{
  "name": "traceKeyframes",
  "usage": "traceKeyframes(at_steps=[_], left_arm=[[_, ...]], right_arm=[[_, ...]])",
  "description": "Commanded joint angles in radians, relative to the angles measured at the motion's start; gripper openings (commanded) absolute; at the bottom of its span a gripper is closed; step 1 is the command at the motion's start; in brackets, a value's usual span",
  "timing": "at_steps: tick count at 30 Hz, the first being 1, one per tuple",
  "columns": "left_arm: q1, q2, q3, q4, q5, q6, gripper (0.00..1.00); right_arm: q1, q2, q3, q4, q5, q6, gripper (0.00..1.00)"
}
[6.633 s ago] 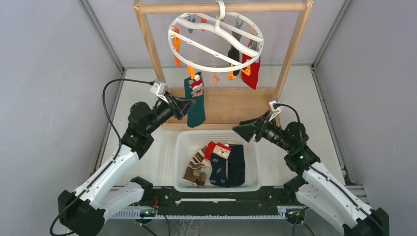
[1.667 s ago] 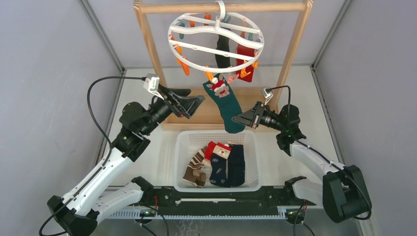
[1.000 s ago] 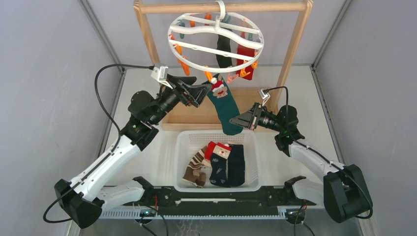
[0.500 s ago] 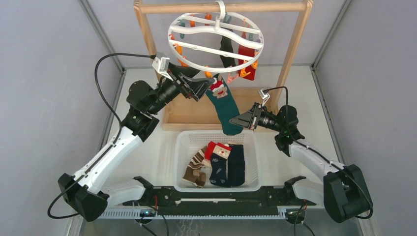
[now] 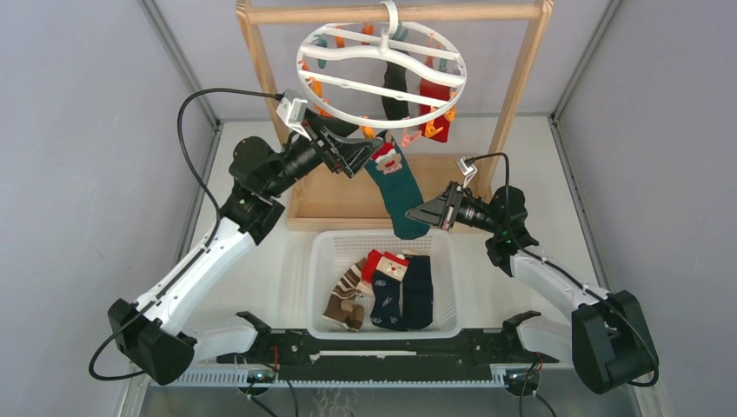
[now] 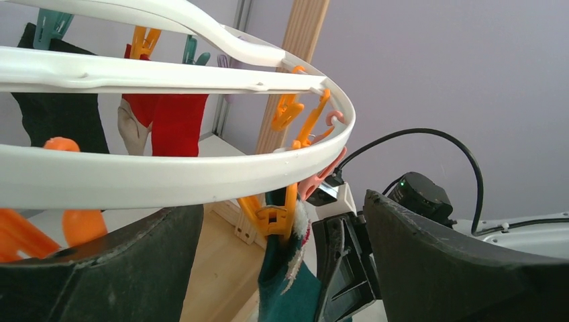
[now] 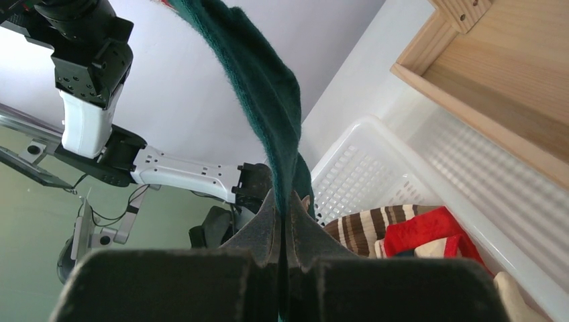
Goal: Remove the socks clipped to the hanger
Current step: Remove the sock from the hanger.
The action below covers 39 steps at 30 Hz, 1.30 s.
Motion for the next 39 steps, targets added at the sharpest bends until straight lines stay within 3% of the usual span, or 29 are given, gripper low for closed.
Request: traceKeyframes(at_steps=[1, 6, 24, 39], left_arm=[[0.012, 0.005, 0.066, 0.035, 0.023, 0.01, 0.9], [0.017, 0.023, 0.083, 0.039, 0.03, 0.003, 0.79], [0.021, 0.047, 0.124, 0.034, 0.04, -0.009, 0.67], [0.021, 0.047, 0.125, -0.009, 0.007, 0.001, 0.7]], right_arm=[[0.002, -0.024, 0.003, 0.021, -0.012, -0.022, 0.0], [0.002, -0.024, -0.002, 0.027, -0.012, -0.02, 0.0], [0.001, -0.027, -0.008, 0.024, -0.017, -0.026, 0.0], [0.001, -0.025, -0.008, 0.03, -0.015, -0.021, 0.0]])
